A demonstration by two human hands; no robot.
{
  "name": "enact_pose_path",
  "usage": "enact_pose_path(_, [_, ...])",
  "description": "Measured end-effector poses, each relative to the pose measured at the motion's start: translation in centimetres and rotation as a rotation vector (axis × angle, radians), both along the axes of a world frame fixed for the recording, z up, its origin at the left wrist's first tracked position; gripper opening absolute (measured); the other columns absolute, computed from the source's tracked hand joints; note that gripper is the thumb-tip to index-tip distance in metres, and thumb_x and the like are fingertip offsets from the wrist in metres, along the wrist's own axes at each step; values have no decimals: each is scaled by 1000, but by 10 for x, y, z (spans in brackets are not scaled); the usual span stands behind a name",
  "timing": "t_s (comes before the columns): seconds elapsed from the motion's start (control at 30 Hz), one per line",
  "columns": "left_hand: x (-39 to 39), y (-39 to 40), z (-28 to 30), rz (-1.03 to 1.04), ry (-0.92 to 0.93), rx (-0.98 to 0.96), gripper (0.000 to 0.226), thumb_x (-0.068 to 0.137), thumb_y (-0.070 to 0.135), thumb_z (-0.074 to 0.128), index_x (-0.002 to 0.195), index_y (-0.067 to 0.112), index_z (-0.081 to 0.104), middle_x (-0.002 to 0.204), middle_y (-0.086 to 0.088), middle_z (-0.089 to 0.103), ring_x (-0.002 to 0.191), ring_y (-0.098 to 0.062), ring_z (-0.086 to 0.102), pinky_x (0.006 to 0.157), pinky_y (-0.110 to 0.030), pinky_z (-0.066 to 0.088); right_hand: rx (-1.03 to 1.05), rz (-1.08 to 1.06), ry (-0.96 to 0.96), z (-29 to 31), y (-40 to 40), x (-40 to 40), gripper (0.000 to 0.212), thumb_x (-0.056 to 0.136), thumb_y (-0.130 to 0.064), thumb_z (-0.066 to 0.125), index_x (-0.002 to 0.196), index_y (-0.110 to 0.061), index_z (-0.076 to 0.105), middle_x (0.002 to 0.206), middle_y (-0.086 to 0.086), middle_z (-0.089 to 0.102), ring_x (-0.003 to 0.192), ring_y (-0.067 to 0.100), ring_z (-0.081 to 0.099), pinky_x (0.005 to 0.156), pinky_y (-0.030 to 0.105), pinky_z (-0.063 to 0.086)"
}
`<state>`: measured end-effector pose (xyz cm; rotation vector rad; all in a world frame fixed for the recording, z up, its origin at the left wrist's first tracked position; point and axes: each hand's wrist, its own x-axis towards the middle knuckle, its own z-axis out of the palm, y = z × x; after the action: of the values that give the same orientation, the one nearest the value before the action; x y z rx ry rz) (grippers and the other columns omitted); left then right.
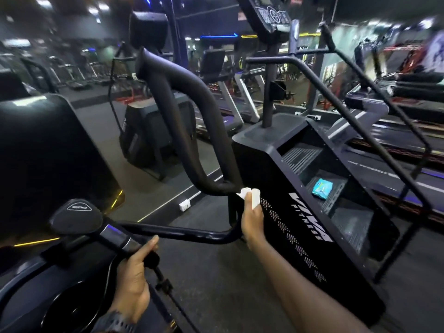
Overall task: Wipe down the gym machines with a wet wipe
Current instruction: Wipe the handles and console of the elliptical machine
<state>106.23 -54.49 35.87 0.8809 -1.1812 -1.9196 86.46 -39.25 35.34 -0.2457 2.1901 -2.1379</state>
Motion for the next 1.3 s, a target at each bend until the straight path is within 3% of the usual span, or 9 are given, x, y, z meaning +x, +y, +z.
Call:
enact_pose_path(0.1, [-1,-4,7,44,8,10,14,82,7,76,78,18,69,68,6,66,64,-10,60,65,-24,53,-37,172,-16,53,-12,-25,53,99,-62,31,132,-30,57,126,-12,59,127,14,52,109,32,36])
enact_pose_path(0.27, [1,-3,17,57,-3,22,15,81,8,78,78,19,68,62,8,65,65,-15,58,70,-32,48,84,200,256,118,-44,-45,49,102,-55,25,133,-28,53,125,-2,62,119,17,54,103,35,40])
enact_pose_path(0.53, [4,-15,42,42,-20,174,11,82,11,78,80,12,67,61,0,62,55,-13,57,67,-26,49,222,-114,244,42,-35,-22,41,106,-37,27,121,-13,58,115,14,64,110,34,59,85,36,40])
enact_pose_path(0.63, [0,-14,41,98,-39,182,15,81,9,79,73,11,67,54,1,61,48,-10,56,64,-26,48,133,-154,440,88,-65,-20,49,104,-38,29,144,-13,45,143,9,50,131,24,46,103,28,34])
enact_pose_path(0.8, [-5,-15,37,154,-50,241,17,79,8,80,74,12,64,55,3,60,48,-9,55,55,-24,46,210,-77,882,66,-77,5,51,104,-26,33,149,-3,33,156,17,33,147,31,25,121,46,19])
enact_pose_path(0.97, [-18,-1,49,345,-116,294,25,76,13,80,91,7,61,88,-8,61,72,-19,58,69,-29,50,191,-60,863,49,-68,34,48,101,-32,34,139,-8,50,125,8,63,113,23,57,97,45,46])
enact_pose_path(1.1, [-32,23,67,479,-208,272,88,57,32,80,134,5,45,138,-21,52,123,-38,55,103,-54,48,135,18,665,123,-101,42,54,102,-40,32,151,-15,33,144,6,49,130,24,46,100,39,40])
enact_pose_path(1.2, [-39,53,91,460,-239,157,99,74,35,79,152,8,25,156,-18,26,144,-34,31,118,-48,31,194,-18,778,136,-114,41,59,103,-37,36,155,-15,21,143,8,46,124,27,47,95,41,43])
enact_pose_path(1.3, [-49,78,126,301,-68,-10,81,93,29,69,157,16,22,157,-6,25,139,-17,33,103,-26,33,281,36,813,89,-87,39,63,100,-26,47,155,-17,17,139,7,48,121,27,50,93,41,44])
